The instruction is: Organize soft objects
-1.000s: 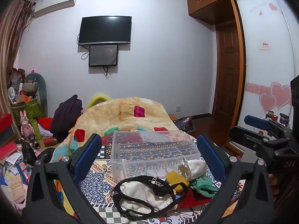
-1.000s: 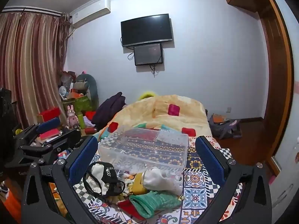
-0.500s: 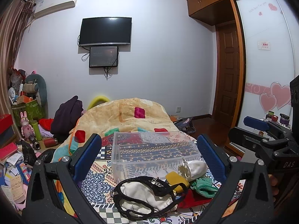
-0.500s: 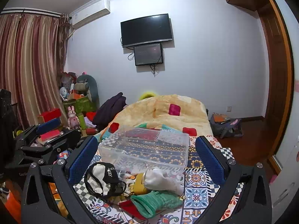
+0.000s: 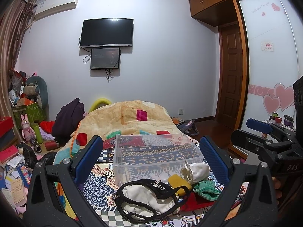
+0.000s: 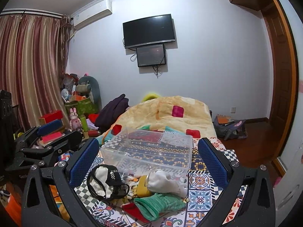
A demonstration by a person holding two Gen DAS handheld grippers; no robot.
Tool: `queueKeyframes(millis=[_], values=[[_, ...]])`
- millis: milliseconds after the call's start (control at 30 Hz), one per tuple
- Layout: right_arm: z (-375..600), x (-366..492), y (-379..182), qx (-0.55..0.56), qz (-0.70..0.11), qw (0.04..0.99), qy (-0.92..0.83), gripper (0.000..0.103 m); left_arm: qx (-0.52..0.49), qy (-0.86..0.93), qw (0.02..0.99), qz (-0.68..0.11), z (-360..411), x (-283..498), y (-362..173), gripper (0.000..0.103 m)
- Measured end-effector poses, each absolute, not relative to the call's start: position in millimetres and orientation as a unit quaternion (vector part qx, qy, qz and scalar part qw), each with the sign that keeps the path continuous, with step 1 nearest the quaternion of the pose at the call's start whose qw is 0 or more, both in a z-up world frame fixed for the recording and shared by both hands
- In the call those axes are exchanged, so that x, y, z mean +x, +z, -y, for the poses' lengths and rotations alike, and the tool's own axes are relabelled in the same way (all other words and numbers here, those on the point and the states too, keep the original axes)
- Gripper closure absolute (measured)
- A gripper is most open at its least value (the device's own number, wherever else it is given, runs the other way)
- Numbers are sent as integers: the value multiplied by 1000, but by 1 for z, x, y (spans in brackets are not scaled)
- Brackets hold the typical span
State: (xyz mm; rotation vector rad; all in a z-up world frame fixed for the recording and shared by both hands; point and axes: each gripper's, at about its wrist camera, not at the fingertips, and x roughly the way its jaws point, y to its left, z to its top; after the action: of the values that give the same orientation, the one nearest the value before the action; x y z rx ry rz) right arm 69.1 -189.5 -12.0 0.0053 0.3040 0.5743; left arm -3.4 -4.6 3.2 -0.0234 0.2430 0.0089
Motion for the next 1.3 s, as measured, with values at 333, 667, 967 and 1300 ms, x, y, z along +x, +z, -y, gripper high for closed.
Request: queueKeyframes(millis=[333, 667, 967, 1300], values=[[190, 70, -13, 5, -149, 947, 284, 0, -11, 5, 993, -118, 6, -6, 4, 0], [191, 70, -12, 7, -150, 947, 286, 0, -11, 5, 993, -118, 5, -6, 4, 0], [191, 70, -12, 7, -150, 946, 286, 0, -9, 3, 993, -117, 5, -7, 5, 0], [191, 70, -12, 8, -150, 946, 286, 0, -9, 2, 993, -119, 6, -7, 5, 0]])
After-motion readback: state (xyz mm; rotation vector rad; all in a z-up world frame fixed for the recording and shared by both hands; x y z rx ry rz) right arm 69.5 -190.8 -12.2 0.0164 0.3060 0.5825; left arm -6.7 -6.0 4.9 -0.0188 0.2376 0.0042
